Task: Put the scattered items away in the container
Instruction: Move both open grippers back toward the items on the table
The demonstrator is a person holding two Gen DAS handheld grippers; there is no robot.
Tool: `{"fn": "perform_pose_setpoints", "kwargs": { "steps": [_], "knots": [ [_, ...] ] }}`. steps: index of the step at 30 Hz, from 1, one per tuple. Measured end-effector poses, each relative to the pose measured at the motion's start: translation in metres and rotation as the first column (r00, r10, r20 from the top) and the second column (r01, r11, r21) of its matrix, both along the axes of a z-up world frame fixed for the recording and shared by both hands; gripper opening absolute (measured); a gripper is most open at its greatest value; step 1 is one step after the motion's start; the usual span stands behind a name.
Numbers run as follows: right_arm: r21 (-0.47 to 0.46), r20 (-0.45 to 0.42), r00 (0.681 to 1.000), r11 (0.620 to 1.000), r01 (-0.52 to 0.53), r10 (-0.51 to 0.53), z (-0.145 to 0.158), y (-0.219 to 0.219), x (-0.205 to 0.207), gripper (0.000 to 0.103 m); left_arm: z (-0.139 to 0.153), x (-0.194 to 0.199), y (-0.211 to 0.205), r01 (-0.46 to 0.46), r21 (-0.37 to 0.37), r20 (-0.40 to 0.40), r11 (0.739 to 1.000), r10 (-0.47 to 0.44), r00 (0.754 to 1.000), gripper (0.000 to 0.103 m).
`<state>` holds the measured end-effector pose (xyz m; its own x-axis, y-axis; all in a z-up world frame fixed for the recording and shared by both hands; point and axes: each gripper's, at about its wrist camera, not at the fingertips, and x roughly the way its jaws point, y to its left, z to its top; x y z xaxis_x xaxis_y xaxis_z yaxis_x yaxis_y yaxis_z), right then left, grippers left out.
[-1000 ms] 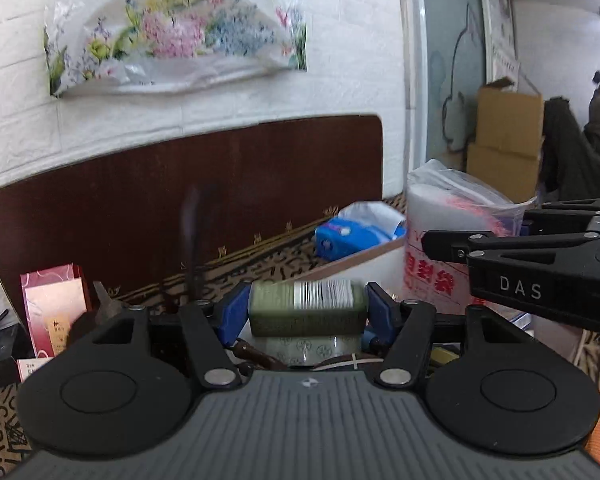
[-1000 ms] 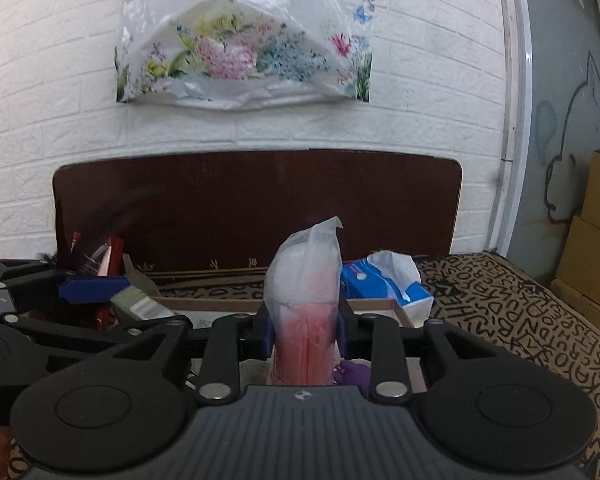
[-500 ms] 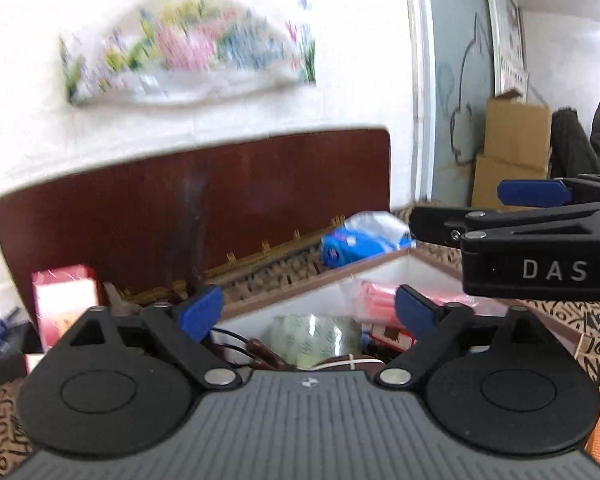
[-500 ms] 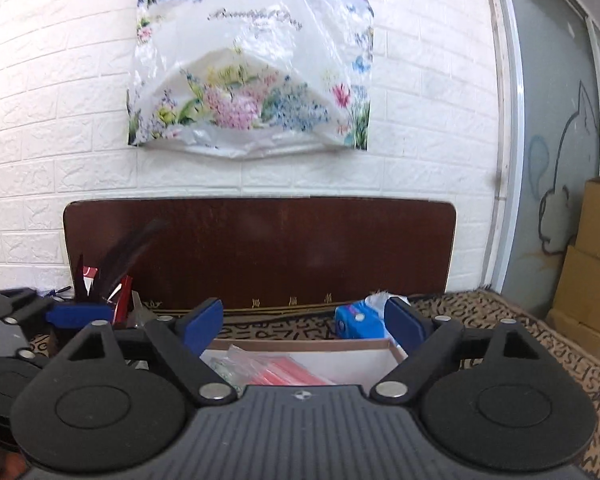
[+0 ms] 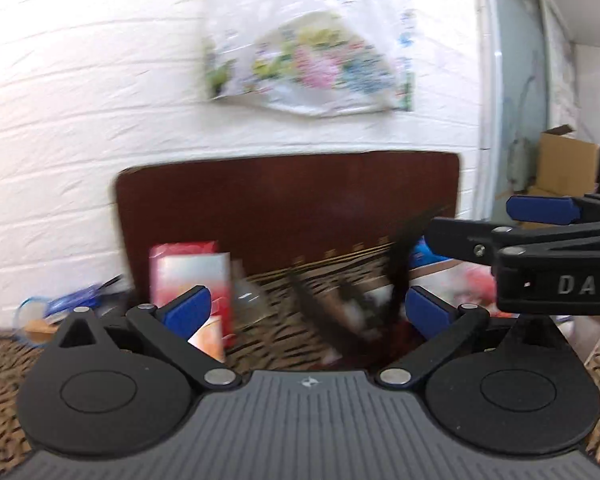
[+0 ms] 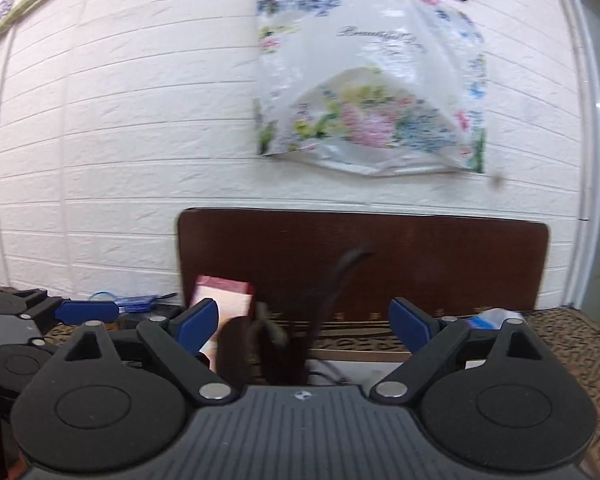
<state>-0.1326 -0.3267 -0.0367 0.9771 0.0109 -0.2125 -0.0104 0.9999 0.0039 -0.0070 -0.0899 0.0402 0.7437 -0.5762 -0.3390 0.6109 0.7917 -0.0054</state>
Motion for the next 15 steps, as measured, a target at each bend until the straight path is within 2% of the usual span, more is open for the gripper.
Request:
{"fn": "perform_pose_setpoints", "kwargs": {
  "steps": [8, 15],
  "knots": [
    [0.024, -0.051, 0.986, 0.987, -0.159, 0.160, -0.016, 0.081, 0.018, 0.093, -0.018, 0.008, 0.059, -0.158, 0.026, -0.041, 0.987, 0.159, 0.986, 0.103],
    [0.021, -0.076, 0.968, 0.971, -0.237, 0.238, -0.027, 0.129, 0.025, 0.093, -0.010, 0.013, 0.080, -0.245, 0.035, -0.067, 0.969, 0.247, 0.967, 0.103]
  ]
}}
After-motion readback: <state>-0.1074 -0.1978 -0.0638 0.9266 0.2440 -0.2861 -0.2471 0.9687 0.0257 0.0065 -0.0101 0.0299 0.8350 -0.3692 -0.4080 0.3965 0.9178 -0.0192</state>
